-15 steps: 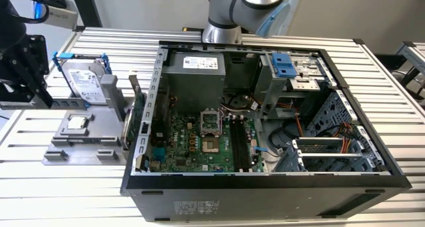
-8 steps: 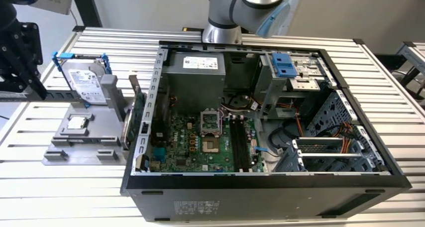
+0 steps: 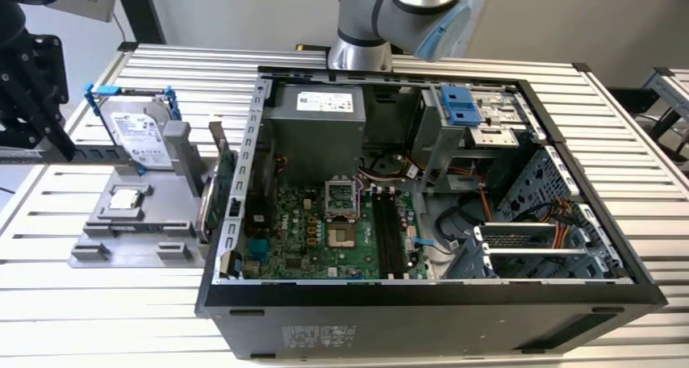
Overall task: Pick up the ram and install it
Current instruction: 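Pick up the ram and move it above insertion slot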
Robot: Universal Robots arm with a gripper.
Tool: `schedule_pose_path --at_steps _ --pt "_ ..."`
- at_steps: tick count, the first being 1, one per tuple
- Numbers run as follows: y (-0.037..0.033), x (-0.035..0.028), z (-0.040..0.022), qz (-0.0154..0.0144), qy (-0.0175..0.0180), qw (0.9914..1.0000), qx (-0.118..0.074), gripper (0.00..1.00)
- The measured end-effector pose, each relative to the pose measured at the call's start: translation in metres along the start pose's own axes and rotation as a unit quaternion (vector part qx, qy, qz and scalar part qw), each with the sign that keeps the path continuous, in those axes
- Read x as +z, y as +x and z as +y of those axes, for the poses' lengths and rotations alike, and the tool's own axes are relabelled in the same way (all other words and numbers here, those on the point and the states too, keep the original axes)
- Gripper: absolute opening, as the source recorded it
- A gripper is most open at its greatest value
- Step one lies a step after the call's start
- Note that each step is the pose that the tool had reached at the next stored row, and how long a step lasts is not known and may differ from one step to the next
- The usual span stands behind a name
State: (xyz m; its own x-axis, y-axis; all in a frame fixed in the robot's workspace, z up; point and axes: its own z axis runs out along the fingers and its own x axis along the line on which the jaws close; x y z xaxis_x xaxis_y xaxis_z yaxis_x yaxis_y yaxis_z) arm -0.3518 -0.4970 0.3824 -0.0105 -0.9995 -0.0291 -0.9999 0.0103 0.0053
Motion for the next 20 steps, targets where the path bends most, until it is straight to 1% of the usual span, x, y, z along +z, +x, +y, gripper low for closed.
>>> schedule_pose_path --at_steps 5,8,20 --pt "0.0 0.0 -0.0007 0.0 0.0 1.0 0.0 0.0" --pt "0.0 0.0001 -0.0029 0.0 0.0001 1.0 0.0 0.0" --pt "-0.0002 0.0 -0.0189 0.0 -0.0001 1.0 0.0 0.0"
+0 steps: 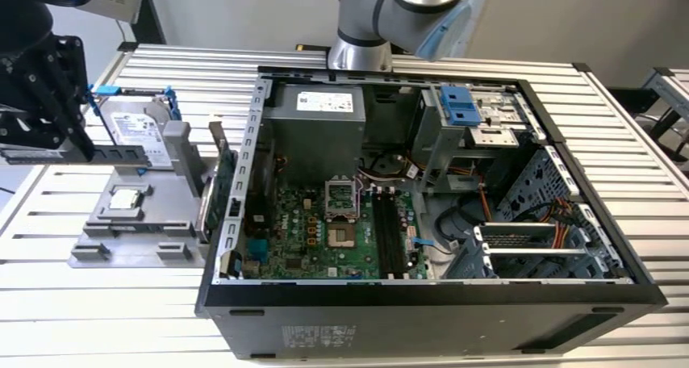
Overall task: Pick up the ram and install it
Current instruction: 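Pick up the ram and move it above insertion slot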
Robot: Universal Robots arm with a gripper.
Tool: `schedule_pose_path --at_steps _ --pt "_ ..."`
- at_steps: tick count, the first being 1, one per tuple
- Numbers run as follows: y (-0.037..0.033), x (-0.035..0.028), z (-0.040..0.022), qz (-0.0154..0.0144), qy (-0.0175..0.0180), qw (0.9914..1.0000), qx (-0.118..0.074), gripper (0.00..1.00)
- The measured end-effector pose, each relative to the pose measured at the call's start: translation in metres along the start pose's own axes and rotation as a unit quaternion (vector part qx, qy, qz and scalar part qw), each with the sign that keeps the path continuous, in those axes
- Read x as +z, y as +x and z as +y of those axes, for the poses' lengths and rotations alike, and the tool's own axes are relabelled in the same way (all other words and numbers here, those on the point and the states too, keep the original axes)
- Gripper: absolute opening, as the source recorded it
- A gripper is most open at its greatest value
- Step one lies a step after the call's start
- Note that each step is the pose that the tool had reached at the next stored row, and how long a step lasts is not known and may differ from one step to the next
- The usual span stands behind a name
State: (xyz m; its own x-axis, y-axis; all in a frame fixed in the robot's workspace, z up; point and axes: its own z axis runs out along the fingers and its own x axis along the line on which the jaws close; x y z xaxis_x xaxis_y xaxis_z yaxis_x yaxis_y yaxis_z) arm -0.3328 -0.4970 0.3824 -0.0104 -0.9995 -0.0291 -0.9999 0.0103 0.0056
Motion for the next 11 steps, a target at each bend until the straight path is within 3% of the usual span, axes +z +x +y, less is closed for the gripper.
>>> schedule_pose_path --at_steps 5,11 --pt "0.0 0.0 -0.0046 0.0 0.0 1.0 0.0 0.0" --pt "0.0 -0.0001 -0.0053 0.0 0.0 1.0 0.0 0.0"
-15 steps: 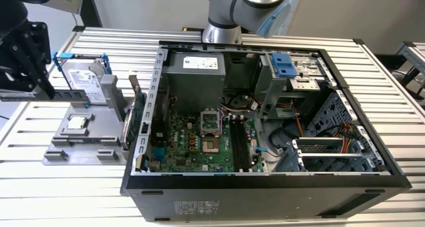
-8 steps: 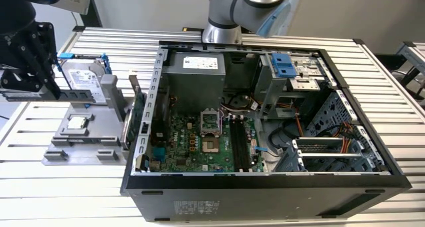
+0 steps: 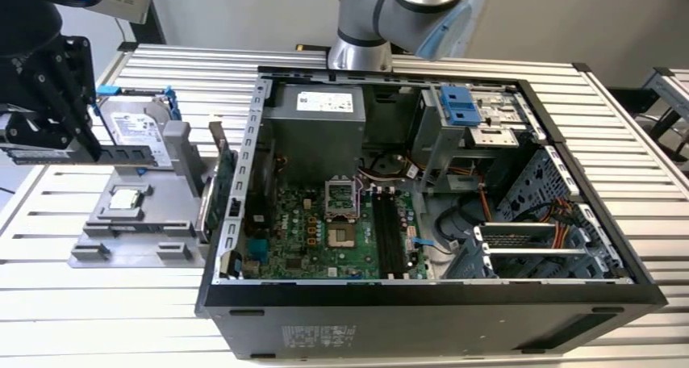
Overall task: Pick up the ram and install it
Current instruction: 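Pick up the ram and move it above insertion slot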
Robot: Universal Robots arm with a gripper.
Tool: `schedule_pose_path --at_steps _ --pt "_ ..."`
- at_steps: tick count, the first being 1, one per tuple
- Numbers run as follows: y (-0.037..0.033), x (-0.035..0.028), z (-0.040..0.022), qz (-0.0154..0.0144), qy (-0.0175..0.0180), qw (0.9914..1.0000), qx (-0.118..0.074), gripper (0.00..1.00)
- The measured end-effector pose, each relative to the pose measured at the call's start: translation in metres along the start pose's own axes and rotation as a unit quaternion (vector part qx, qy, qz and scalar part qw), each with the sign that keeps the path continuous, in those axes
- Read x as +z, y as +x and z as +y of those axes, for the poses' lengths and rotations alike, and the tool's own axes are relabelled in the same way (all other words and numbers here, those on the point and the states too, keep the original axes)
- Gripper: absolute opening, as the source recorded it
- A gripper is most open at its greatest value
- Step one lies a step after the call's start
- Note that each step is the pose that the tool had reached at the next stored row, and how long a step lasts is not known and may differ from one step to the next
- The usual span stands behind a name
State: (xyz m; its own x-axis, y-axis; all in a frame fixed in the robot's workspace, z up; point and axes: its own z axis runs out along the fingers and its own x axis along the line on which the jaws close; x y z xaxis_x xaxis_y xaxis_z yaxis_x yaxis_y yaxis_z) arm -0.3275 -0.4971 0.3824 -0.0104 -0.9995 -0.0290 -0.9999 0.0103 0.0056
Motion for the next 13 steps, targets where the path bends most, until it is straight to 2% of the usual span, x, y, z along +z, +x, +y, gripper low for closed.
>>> schedule_pose_path --at_steps 6,13 --pt "0.0 0.0 -0.0002 0.0 0.0 1.0 0.0 0.0" --pt "-0.0001 0.0 -0.0063 0.0 0.0 1.0 0.0 0.0"
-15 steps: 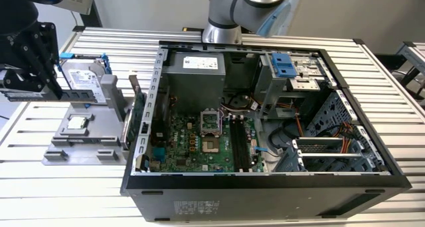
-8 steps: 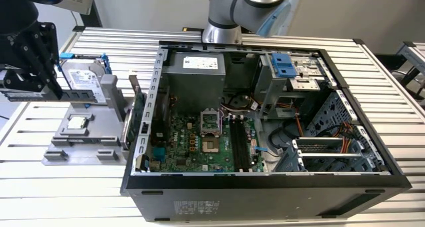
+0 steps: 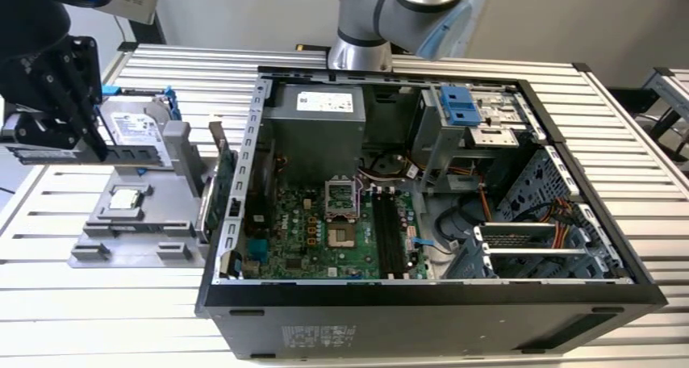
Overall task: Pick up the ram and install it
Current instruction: 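Pick up the ram and move it above insertion slot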
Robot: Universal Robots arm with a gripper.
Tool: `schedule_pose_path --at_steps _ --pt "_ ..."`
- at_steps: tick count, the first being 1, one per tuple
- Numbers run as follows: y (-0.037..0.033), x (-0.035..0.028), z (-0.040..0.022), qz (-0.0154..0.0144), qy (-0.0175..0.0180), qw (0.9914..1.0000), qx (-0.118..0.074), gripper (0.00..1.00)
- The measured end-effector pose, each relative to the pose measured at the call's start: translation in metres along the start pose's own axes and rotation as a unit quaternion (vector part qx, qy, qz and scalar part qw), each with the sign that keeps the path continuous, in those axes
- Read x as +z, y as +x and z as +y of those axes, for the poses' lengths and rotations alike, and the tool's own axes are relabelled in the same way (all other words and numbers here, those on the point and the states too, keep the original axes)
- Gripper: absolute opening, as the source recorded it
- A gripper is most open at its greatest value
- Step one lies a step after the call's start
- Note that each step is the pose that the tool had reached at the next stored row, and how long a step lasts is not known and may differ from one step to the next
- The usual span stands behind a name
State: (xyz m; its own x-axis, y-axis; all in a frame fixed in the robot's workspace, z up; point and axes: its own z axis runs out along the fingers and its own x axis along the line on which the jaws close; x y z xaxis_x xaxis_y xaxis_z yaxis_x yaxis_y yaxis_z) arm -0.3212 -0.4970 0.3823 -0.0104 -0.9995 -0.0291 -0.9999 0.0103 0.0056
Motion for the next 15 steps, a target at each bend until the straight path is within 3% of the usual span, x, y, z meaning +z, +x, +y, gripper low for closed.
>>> schedule_pose_path --at_steps 15 --pt "-0.0002 -0.0002 -0.0205 0.0 -0.0006 1.0 0.0 0.0"
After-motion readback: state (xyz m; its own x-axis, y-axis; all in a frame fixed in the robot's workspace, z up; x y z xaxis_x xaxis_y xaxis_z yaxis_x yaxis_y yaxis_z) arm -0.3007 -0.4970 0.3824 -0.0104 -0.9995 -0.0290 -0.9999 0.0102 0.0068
